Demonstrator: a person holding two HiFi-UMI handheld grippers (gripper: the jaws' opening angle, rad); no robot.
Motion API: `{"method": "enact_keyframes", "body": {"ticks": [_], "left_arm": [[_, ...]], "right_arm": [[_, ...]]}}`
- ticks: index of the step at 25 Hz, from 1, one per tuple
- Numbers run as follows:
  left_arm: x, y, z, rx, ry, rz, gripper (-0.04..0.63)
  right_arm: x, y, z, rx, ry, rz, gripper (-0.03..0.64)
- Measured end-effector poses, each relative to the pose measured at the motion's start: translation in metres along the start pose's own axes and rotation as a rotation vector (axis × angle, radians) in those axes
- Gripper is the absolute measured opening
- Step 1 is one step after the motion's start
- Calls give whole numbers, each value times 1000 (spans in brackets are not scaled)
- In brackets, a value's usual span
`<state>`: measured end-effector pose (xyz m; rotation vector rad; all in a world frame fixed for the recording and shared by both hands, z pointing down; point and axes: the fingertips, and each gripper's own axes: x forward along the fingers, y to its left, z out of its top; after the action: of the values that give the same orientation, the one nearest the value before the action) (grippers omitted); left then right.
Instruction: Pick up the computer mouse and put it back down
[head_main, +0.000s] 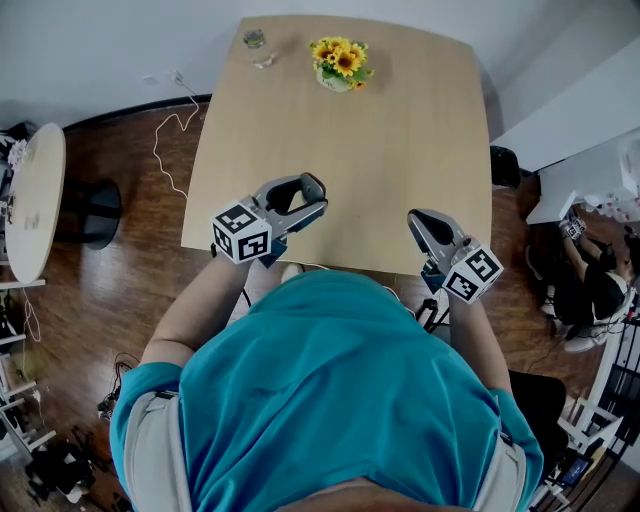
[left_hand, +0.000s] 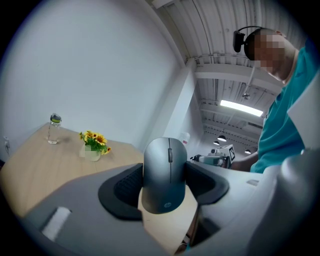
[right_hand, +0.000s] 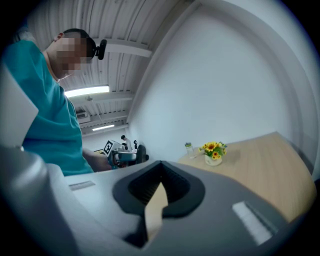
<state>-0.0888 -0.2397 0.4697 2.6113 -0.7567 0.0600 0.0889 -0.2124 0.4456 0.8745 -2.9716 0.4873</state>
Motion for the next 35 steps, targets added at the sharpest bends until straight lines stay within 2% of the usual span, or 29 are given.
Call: {"method": "enact_keyframes", "body": {"ticks": [8, 16, 26, 35], "left_arm": [[7, 17, -14, -17, 61, 55, 281], [33, 43, -54, -48, 251, 126, 281], [59, 83, -97, -133, 443, 245, 280], [82, 101, -131, -129, 594, 315, 279]], "right_arm": [[2, -1, -7, 13, 3, 2, 3], [-1, -3, -18, 37, -1, 3, 3], [-9, -13, -24, 46, -6, -9, 3], [-11, -21, -31, 43, 1, -17, 3]]}}
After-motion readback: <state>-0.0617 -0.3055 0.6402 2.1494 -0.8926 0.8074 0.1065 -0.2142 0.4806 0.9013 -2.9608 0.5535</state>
